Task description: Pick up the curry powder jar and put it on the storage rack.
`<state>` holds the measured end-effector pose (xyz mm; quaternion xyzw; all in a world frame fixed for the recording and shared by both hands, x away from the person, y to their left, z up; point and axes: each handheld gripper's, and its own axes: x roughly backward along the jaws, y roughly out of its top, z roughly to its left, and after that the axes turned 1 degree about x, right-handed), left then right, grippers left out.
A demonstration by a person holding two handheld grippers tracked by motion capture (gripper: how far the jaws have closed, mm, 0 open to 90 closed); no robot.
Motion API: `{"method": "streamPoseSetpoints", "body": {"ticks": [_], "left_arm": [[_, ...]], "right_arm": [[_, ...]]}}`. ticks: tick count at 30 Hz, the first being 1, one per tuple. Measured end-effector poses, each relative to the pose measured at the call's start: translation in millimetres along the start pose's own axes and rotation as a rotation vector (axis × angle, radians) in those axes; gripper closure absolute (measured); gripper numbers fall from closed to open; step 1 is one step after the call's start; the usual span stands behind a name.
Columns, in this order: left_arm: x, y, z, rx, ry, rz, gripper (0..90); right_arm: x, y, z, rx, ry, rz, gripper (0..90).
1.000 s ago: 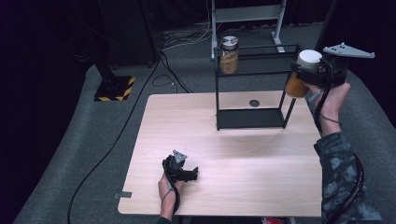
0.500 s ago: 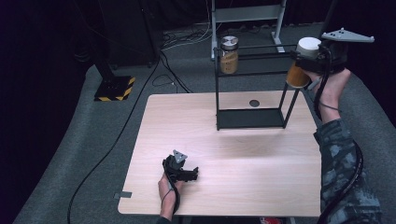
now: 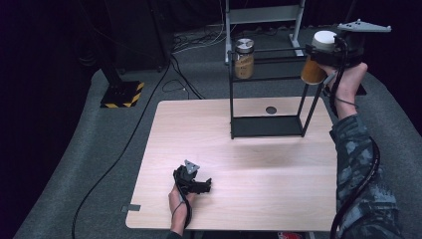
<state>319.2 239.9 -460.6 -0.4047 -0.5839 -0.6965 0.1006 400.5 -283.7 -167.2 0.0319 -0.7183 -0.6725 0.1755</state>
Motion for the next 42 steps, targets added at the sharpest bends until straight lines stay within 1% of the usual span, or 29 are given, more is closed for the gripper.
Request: {"method": "streamPoseSetpoints", "body": {"ticks": [8,19,23,28,32,33,35,37,42], "left_arm": [[0.0,0.0,0.1,0.000,-0.001,0.000,0.7],[0.1,-0.1,0.4,0.000,-0.003,0.000,0.8],[0.1,-0.2,-0.3,-0.008,-0.005,-0.001,1.2],[0.0,-0.2,0.0,-0.008,-0.008,-0.001,1.1],[0.0,-0.1,0.1,-0.009,-0.008,-0.001,1.1],[0.1,-0.1,-0.1,-0.009,-0.007,-0.001,1.1],[0.0,-0.1,0.0,-0.010,-0.008,-0.001,1.1],[0.0,-0.1,0.0,-0.010,-0.008,-0.001,1.1],[0.0,-0.1,-0.1,-0.010,-0.008,-0.001,1.1]], "right_arm": [[-15.5,8.1,-1.1,0.001,-0.010,0.013,33.3],[-31.7,19.9,3.0,0.028,-0.010,0.027,33.3],[-39.2,21.9,1.5,0.024,-0.010,0.032,33.3],[-48.1,22.0,0.7,0.021,-0.022,0.046,33.3],[-54.1,18.8,-1.3,0.011,-0.034,0.059,33.4],[-54.8,15.5,-2.4,0.003,-0.034,0.051,33.4],[-53.7,12.5,-6.0,-0.023,-0.027,0.044,33.4],[-52.6,9.9,-6.5,-0.021,-0.027,0.037,33.4],[-50.8,10.0,-7.9,-0.018,-0.025,0.042,33.5]]}}
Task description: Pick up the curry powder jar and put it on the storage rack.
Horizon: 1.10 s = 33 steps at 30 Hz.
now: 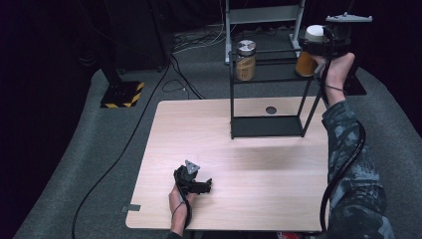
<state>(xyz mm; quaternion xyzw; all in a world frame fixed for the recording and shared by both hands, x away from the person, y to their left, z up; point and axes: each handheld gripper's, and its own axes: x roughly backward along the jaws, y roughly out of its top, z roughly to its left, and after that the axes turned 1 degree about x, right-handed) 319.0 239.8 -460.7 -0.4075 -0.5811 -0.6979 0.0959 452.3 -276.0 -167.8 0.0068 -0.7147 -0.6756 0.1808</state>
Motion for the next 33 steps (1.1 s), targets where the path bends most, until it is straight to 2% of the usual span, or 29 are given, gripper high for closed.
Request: {"method": "streamPoseSetpoints", "body": {"ticks": [7,33], "left_arm": [[0.0,0.0,-0.2,-0.001,0.000,0.000,1.1],[-0.1,0.1,-0.1,-0.004,-0.002,0.000,1.1]], "right_arm": [[-0.5,0.0,-2.6,-0.002,0.014,0.002,33.5],[-0.9,5.4,-2.8,0.007,0.016,0.023,33.4]]}}
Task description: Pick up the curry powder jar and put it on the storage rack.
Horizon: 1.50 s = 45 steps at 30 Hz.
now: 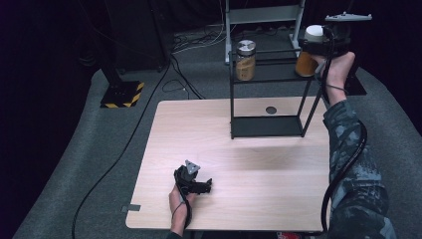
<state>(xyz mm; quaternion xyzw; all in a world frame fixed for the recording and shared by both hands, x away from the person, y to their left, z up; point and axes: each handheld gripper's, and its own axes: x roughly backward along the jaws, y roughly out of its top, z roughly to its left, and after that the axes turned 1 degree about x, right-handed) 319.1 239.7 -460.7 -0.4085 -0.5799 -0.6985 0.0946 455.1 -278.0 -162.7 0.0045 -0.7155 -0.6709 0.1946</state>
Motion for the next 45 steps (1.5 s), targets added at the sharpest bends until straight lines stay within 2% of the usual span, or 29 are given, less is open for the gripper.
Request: {"method": "streamPoseSetpoints", "body": {"ticks": [25,26,28,30,31,38,43,45], "left_arm": [[0.0,0.0,0.0,0.000,0.000,0.000,1.1],[0.0,0.0,0.0,0.000,0.000,0.000,1.1],[0.0,0.0,0.0,0.000,0.000,0.000,1.2],[0.0,0.0,-0.1,-0.001,0.000,0.000,1.2],[0.0,0.0,0.0,0.000,0.000,0.000,1.2],[0.1,-0.1,-0.4,-0.001,0.001,-0.001,1.1],[0.0,0.0,-0.3,-0.003,0.001,-0.001,1.1],[0.1,0.0,-0.4,0.000,0.002,0.000,1.1]], "right_arm": [[0.7,9.2,-1.4,0.017,0.008,0.038,32.5],[0.5,10.1,-0.4,0.028,0.007,0.045,27.2],[-2.5,14.6,-0.1,0.038,0.020,0.085,9.8],[-3.8,16.9,3.0,0.042,0.010,0.125,1.2],[-2.7,15.4,2.8,0.035,0.013,0.128,0.0],[15.5,3.9,6.9,0.043,0.020,0.146,0.0],[38.0,-16.2,6.9,0.056,0.036,0.135,0.0],[50.6,-29.6,6.5,0.052,0.049,0.122,0.0]]}}
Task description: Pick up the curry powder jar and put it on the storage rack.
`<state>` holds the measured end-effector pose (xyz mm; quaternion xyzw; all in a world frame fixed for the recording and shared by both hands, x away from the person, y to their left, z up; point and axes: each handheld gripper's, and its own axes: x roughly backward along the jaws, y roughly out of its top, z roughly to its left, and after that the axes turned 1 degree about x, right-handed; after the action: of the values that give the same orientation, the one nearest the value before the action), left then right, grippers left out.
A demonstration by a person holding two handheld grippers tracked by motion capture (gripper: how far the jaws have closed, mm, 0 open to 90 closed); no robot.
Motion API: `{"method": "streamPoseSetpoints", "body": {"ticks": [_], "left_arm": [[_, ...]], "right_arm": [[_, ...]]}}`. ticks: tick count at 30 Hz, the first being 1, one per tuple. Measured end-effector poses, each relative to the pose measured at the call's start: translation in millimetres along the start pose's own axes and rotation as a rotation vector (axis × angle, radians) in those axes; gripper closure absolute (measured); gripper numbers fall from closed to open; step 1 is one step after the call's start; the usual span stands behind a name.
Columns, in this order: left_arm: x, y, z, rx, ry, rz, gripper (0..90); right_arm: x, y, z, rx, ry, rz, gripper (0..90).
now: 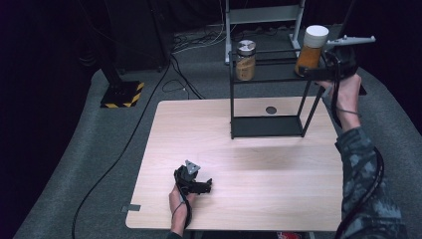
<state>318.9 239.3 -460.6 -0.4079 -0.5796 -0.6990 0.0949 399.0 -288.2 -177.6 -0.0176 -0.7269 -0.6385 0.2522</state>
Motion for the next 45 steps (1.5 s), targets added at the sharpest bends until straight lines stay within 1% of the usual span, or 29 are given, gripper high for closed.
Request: {"method": "streamPoseSetpoints", "body": {"ticks": [4,6,8,11,13,14,15,17,19,20,21,24,25,27,28,29,30,32,33,34,35,36,38,40,41,42,43,45], "left_arm": [[0.0,0.0,-0.2,0.001,0.001,0.000,1.1],[0.0,0.0,-0.3,0.001,0.001,0.000,1.1],[0.0,-0.1,-0.3,0.001,0.001,0.000,1.0],[0.0,-0.1,-0.4,0.000,0.002,0.000,1.1],[0.0,0.0,-0.4,0.000,0.002,0.000,1.0],[0.0,-0.1,-0.5,0.000,0.002,0.000,1.0],[0.0,-0.1,-0.6,-0.001,0.002,0.000,1.0],[0.0,-0.1,-0.7,-0.001,0.003,-0.001,1.0],[0.0,-0.1,-0.7,-0.001,0.003,-0.001,1.0],[-0.1,-0.1,-0.6,0.000,0.002,-0.001,1.0],[0.0,0.0,-0.6,0.000,0.003,0.000,1.0],[-0.1,-0.4,-0.8,0.000,0.003,-0.003,1.0],[-0.1,-0.4,-1.0,0.000,0.004,-0.003,1.0],[-0.1,-0.4,-0.8,0.000,0.003,-0.003,1.0],[-0.1,-0.4,-0.9,0.000,0.004,-0.003,1.0],[0.0,-0.5,-1.2,-0.001,0.005,-0.003,1.0],[0.0,-0.5,-1.3,0.000,0.005,-0.003,1.0],[0.0,-0.4,-1.3,0.000,0.005,-0.003,1.0],[0.0,-0.5,-1.4,0.000,0.005,-0.003,1.0],[0.0,-0.4,-1.2,0.000,0.005,-0.003,1.0],[0.0,-0.4,-1.2,0.000,0.005,-0.003,1.0],[0.0,-0.4,-1.1,0.001,0.005,-0.003,1.0],[-0.1,-0.4,-1.1,0.001,0.004,-0.003,1.0],[-0.1,-0.4,-1.1,0.002,0.005,-0.003,0.9],[-0.1,-0.4,-1.3,0.001,0.005,-0.003,0.9],[-0.2,-0.4,-1.1,0.002,0.005,-0.003,0.9],[-0.2,-0.3,-1.1,0.002,0.005,-0.002,0.9],[-0.2,-0.3,-1.1,0.003,0.005,-0.002,0.8]], "right_arm": [[16.2,-24.8,6.3,0.029,0.008,0.008,0.0],[24.2,-41.6,9.3,0.040,0.013,0.019,0.0],[30.5,-56.7,11.2,0.039,0.020,0.019,0.0],[40.4,-85.5,17.5,0.049,0.029,0.027,0.0],[44.4,-101.6,20.3,0.045,0.032,0.030,0.0],[46.7,-113.7,21.8,0.043,0.035,0.031,0.0],[47.8,-120.1,22.4,0.039,0.039,0.037,0.0],[49.4,-140.5,27.4,0.040,0.028,0.057,0.0],[49.9,-156.4,31.5,0.037,0.019,0.081,0.0],[50.2,-166.7,35.4,0.038,0.003,0.089,0.0],[51.1,-180.8,40.3,0.035,-0.020,0.093,0.0],[51.7,-208.9,41.3,-0.011,-0.020,0.108,0.0],[51.3,-221.6,40.6,-0.033,-0.019,0.110,0.0],[49.5,-238.6,37.5,-0.063,-0.011,0.116,0.0],[48.4,-251.1,36.9,-0.093,-0.018,0.117,0.0],[48.1,-260.7,35.8,-0.114,-0.015,0.107,0.0],[46.7,-273.4,34.5,-0.147,-0.013,0.110,0.0],[41.9,-287.1,35.7,-0.170,-0.023,0.137,0.0],[37.5,-292.6,35.5,-0.169,-0.024,0.166,0.0],[33.1,-296.6,33.9,-0.165,-0.013,0.199,0.0],[30.0,-300.9,34.2,-0.155,-0.013,0.221,0.0],[27.3,-305.0,35.8,-0.147,-0.022,0.246,0.0],[26.2,-313.3,33.2,-0.164,-0.009,0.253,0.0],[24.5,-319.3,31.9,-0.177,-0.009,0.265,0.0],[23.4,-317.6,29.2,-0.184,0.002,0.282,0.0],[24.8,-319.6,29.5,-0.186,-0.002,0.267,0.0],[24.9,-320.1,29.2,-0.191,-0.002,0.265,0.0],[23.7,-318.9,28.7,-0.195,-0.003,0.274,0.0]]}}
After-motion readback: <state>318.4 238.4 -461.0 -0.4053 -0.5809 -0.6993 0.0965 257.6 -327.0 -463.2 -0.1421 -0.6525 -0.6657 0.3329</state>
